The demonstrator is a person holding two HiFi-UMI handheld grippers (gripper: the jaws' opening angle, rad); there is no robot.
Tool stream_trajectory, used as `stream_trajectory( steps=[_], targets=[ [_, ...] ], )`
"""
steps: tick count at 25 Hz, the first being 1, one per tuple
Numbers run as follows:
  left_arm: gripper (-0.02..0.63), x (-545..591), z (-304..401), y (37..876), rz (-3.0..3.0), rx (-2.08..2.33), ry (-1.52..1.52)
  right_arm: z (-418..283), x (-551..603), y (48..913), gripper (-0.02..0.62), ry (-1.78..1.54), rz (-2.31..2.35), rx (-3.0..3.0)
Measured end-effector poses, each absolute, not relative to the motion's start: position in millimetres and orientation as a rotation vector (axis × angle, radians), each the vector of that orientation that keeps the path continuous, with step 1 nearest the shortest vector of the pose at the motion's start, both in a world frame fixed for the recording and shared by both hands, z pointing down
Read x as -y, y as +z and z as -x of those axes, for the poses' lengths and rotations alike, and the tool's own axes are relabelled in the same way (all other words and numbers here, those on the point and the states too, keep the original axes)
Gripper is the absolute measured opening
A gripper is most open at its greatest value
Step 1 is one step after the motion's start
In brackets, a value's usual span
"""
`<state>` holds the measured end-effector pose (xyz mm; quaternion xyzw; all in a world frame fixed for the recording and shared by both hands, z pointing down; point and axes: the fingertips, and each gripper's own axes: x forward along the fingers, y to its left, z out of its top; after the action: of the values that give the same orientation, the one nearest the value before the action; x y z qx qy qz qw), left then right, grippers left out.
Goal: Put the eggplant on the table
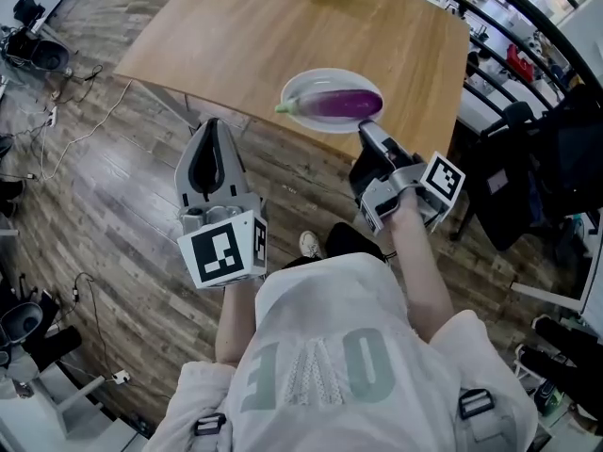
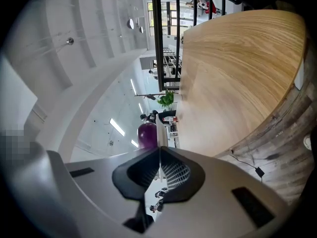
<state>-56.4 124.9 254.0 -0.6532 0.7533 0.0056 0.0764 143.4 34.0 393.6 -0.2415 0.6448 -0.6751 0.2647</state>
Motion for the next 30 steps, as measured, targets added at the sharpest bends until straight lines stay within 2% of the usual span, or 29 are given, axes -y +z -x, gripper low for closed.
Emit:
stream_trajectory(
  steps=[10, 19, 30],
  targets=[
    [0.008, -102.1, 94.6, 263.0, 2.015, -2.260, 0.063, -113.6, -15.6, 392.4, 0.025, -1.803, 0.692, -1.745],
    [0.008, -13.6, 150.2, 251.4, 1.996, -2.281, 0.047, -48.7, 74.9, 382.4, 0.025, -1.843, 0.668, -1.761],
    [0.008, 52.0, 159.4, 251.8, 1.958, -2.309, 0.041, -33.3, 131.2, 394.4, 0.025, -1.899, 0.655, -1.770]
  ],
)
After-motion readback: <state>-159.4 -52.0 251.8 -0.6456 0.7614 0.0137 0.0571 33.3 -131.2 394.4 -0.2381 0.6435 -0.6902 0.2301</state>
